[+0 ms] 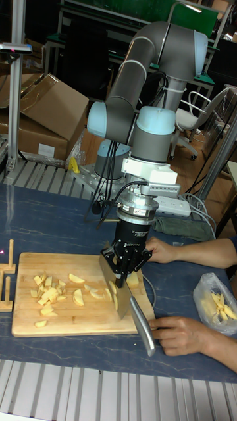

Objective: Chop the potatoes

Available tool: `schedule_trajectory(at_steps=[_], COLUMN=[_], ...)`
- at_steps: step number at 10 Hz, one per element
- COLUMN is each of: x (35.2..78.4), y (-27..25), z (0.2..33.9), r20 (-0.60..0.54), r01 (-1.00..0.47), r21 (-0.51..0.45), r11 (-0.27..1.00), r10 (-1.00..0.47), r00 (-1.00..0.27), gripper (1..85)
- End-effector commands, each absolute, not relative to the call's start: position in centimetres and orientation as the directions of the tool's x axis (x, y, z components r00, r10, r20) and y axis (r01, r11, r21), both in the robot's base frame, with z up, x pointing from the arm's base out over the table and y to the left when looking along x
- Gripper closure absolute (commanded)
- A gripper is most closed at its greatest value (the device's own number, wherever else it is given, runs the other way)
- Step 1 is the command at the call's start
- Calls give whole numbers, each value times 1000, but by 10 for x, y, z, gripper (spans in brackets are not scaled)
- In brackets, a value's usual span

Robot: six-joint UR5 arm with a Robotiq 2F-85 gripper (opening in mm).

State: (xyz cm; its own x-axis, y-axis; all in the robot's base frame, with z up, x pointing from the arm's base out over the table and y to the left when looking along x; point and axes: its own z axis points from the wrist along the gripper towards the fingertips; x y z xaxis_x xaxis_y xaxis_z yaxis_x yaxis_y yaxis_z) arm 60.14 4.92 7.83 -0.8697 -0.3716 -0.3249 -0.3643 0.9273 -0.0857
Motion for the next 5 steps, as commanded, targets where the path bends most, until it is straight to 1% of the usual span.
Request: schedule_trajectory(at_steps=[1,5], x=[600,599], y=[49,51], z=[83,81], r20=[-321,-325], r01=[-359,-356], r21=[-76,-74], r11=[930,931], r10=[-364,-360], r00=[-874,-874], gripper=[847,847])
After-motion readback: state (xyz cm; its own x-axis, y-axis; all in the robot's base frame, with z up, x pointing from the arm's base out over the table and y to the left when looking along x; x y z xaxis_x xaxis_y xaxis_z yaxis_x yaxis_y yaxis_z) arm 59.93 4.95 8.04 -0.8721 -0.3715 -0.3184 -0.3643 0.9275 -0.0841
